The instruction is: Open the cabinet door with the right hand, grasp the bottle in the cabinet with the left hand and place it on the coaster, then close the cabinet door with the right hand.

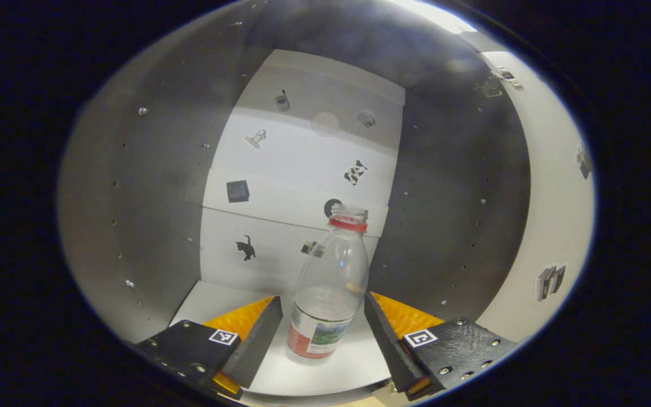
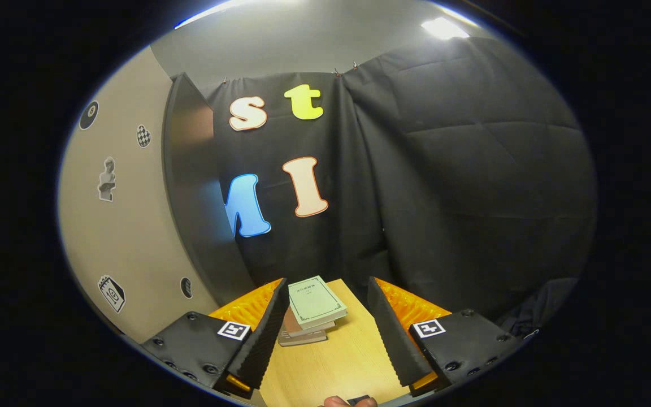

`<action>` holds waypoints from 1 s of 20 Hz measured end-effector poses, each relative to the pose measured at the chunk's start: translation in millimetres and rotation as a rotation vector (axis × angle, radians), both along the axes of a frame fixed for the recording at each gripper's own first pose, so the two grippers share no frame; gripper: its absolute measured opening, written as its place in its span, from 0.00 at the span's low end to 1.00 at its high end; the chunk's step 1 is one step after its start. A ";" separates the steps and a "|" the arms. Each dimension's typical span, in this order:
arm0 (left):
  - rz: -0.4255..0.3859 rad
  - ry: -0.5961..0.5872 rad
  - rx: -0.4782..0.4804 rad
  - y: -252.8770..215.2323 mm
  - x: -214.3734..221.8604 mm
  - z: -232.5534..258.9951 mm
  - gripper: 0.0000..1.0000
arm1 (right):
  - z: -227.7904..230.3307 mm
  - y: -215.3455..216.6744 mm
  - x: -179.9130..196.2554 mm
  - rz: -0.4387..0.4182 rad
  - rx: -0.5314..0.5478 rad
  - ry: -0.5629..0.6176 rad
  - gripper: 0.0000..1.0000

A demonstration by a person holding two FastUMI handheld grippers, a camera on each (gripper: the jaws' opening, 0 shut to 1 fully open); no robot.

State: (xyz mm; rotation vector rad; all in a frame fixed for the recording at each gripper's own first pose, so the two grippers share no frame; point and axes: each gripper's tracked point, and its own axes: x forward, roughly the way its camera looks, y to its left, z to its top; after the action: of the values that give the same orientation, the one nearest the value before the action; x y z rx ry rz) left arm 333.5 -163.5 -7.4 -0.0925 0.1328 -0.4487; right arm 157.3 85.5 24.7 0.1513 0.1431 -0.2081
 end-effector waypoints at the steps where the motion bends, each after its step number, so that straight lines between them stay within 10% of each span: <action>1: -0.006 0.005 0.005 -3.6 1.9 -2.5 0.90 | -1.4 -0.1 0.8 -0.001 0.003 0.005 0.82; 20: -0.080 -0.016 0.055 -9.2 -27.6 5.9 0.75 | -12.4 14.7 18.7 0.058 0.033 0.012 0.89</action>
State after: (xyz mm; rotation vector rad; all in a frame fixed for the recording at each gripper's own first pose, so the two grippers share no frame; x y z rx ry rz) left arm 305.9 -172.7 -1.5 -0.0300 0.1334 -0.5256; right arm 176.1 100.2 12.3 0.1784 0.1625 -0.1488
